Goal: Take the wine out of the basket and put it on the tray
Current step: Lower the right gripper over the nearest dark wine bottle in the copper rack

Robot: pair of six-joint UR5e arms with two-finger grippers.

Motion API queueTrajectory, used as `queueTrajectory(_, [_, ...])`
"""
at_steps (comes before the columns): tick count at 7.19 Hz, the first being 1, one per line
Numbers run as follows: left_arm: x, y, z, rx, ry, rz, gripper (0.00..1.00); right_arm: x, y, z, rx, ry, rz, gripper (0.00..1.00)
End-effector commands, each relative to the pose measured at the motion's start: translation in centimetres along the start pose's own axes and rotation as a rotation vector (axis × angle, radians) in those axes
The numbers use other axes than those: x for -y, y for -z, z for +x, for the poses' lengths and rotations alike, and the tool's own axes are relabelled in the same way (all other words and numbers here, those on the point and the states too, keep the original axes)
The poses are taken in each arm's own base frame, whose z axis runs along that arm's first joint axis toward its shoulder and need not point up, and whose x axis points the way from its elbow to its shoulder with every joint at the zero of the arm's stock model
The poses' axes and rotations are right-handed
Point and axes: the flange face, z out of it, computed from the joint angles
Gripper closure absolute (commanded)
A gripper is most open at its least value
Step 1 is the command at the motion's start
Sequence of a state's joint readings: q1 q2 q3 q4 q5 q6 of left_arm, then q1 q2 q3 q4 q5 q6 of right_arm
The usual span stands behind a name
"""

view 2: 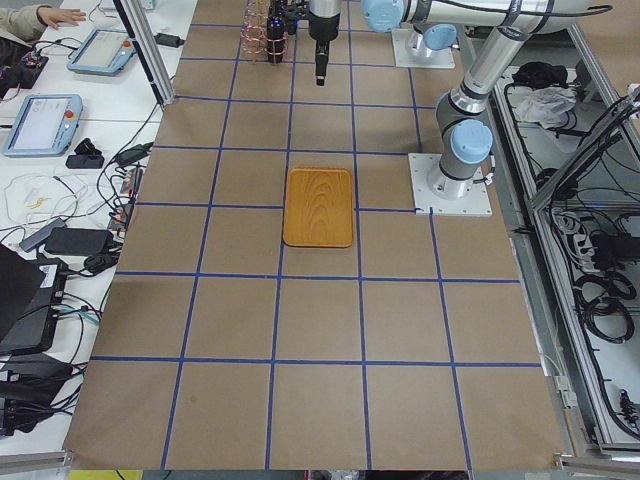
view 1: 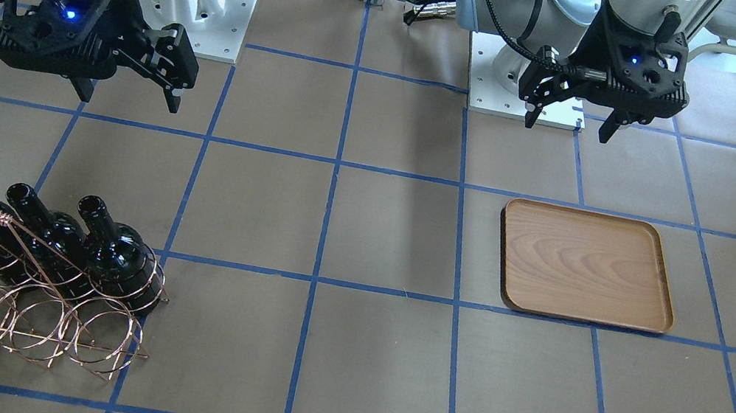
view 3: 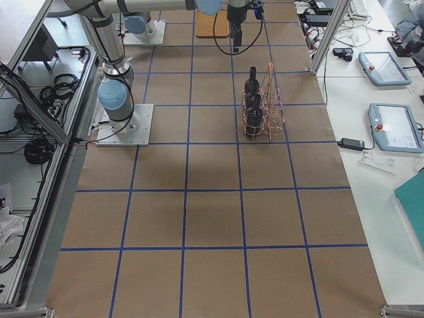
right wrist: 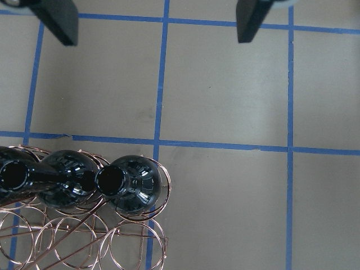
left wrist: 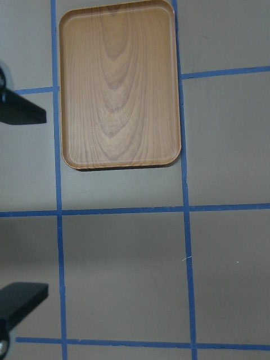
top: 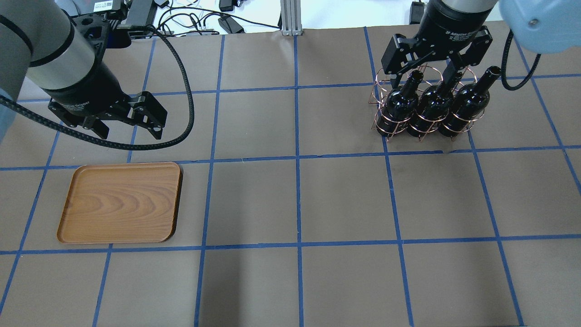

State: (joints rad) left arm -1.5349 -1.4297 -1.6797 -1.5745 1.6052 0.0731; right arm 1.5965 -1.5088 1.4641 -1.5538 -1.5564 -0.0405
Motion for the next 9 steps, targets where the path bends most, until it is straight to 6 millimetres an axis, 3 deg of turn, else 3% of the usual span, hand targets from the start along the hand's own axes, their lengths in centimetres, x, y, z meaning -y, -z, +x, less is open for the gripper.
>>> queueTrajectory(1, [0.0,0.0,-0.1,0.003,0.0,0.002,0.0,0.1,-0.1,0.0,0.0,0.0,-0.002,0.0])
queueTrajectory(4, [0.1,0.1,-0.2,0.003,0.001,0.009,0.0,0.8,0.0,0.5,-0.013,0.006,0.021,0.0])
queueTrajectory(5, [0.1,0.1,-0.3,0.005,-0.002,0.009,0.0,1.5,0.4,2.1,-0.013,-0.017,0.035,0.0])
queueTrajectory(6, [0.2,0.2,-0.2,0.005,-0.004,0.012,0.0,3.5,-0.3,5.8,-0.016,-0.021,0.026,0.0])
queueTrajectory(7, [0.1,0.2,-0.1,0.002,-0.002,0.013,0.0,5.4,-2.5,10.0,-0.015,-0.053,0.01,0.0])
queueTrajectory(8, [0.1,0.2,-0.3,0.007,-0.004,0.012,0.0,6.9,-4.8,11.9,-0.013,-0.072,-0.01,0.0])
queueTrajectory(9, [0.2,0.1,-0.3,0.005,-0.002,0.011,0.0,7.8,-6.7,12.2,-0.009,-0.07,-0.037,0.0])
